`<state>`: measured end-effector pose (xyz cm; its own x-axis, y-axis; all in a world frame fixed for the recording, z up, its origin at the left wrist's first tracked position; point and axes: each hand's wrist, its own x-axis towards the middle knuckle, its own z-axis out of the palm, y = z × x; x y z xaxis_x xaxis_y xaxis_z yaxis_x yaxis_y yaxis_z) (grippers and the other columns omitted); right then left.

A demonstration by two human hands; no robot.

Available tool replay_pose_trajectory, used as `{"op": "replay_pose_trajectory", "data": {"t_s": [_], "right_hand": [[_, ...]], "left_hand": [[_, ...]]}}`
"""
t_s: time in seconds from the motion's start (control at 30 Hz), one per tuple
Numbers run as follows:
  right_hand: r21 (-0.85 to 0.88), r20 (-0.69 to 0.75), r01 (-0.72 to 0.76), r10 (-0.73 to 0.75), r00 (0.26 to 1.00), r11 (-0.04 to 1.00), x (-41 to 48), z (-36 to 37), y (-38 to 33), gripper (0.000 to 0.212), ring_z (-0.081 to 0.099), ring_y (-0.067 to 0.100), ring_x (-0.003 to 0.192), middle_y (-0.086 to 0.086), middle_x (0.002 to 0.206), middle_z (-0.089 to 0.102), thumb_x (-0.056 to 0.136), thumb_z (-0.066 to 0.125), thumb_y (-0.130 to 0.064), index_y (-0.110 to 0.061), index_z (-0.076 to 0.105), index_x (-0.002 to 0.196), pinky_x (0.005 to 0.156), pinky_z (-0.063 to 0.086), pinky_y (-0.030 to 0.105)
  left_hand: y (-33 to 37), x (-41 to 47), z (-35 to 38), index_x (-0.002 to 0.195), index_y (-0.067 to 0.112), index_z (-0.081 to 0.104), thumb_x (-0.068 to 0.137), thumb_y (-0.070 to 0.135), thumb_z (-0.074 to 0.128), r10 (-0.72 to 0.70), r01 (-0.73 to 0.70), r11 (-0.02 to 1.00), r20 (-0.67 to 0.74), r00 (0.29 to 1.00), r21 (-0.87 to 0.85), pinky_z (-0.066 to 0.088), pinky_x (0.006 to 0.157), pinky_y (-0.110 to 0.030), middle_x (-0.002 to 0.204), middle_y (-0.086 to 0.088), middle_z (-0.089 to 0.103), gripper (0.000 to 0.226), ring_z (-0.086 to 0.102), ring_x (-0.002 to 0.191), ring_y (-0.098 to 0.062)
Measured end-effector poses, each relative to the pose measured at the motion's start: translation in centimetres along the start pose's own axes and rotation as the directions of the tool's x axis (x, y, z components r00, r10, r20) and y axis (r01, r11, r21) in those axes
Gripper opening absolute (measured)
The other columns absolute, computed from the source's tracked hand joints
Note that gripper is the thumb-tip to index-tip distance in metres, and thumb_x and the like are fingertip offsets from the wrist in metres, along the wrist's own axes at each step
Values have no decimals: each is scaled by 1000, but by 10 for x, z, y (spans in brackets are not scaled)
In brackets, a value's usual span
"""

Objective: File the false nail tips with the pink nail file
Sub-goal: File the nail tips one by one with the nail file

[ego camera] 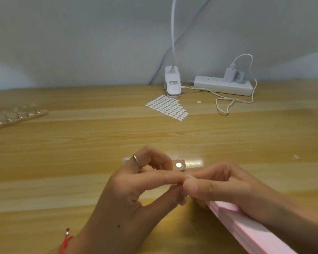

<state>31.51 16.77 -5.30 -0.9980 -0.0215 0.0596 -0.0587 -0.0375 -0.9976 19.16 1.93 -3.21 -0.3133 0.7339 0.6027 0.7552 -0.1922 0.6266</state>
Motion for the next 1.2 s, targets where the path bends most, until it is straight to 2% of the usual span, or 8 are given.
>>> {"op": "replay_pose_trajectory", "data": {"t_s": [0.3,0.33,0.37,0.43,0.6,0.8,1.03,1.2], "right_hand": [[-344,-177,-98,38,984,934,7,-11,-39,34,65,22,92,21,97,71,66,69,-58,-38,79,92,81,26,24],[-369,-236,-89,-1,972,925,8,-16,-42,37,67,18,88,12,97,74,64,67,-60,-45,76,97,98,45,48],[-364,-297,-64,-50,954,929,9,-25,-45,35,66,9,80,1,96,76,64,68,-59,-46,76,96,74,51,21],[-348,-454,-68,-104,885,935,9,-44,-49,30,55,0,61,-6,92,75,69,72,-56,-37,79,92,59,43,11],[-521,-602,-248,-146,785,817,11,-77,-30,40,64,8,77,-13,81,73,69,57,-60,-33,75,92,75,46,31],[-690,-544,-292,-208,813,662,11,-79,-18,27,59,15,75,-17,83,71,76,60,-57,-39,74,91,73,47,28],[-726,-541,-287,-260,800,625,11,-79,-14,27,55,9,75,-16,85,71,79,57,-50,-34,75,92,70,43,23],[-750,-553,-334,-265,790,571,13,-89,-14,17,51,-5,87,-14,95,64,93,58,-28,-32,74,98,72,34,5]], "left_hand": [[5,20,-19,82,36,76,75,41,68,-19,7,995,116,993,98,37,67,-7,85,13,58,12,55,74,0],[4,24,-22,82,37,75,72,42,72,-49,42,997,99,994,71,39,65,-8,85,12,61,12,58,75,-3],[3,29,-25,82,38,74,67,43,76,-79,74,996,76,994,58,40,63,-9,85,14,65,15,60,76,-3],[1,40,-28,80,37,73,66,42,78,-153,151,988,50,987,44,45,64,-14,84,19,69,15,62,79,-3],[-12,54,-13,71,30,72,69,31,78,-239,224,965,104,965,137,40,72,-11,74,21,70,6,64,80,2],[-23,57,0,86,37,59,66,42,76,-216,145,936,196,957,322,39,64,-18,77,27,67,27,57,76,7],[-20,57,2,103,44,41,73,56,58,-131,-41,828,263,956,560,30,91,-24,85,28,57,37,48,89,6],[-10,38,-27,102,30,52,74,41,60,133,-130,860,29,991,493,36,87,-25,96,22,55,31,48,92,0]]}}
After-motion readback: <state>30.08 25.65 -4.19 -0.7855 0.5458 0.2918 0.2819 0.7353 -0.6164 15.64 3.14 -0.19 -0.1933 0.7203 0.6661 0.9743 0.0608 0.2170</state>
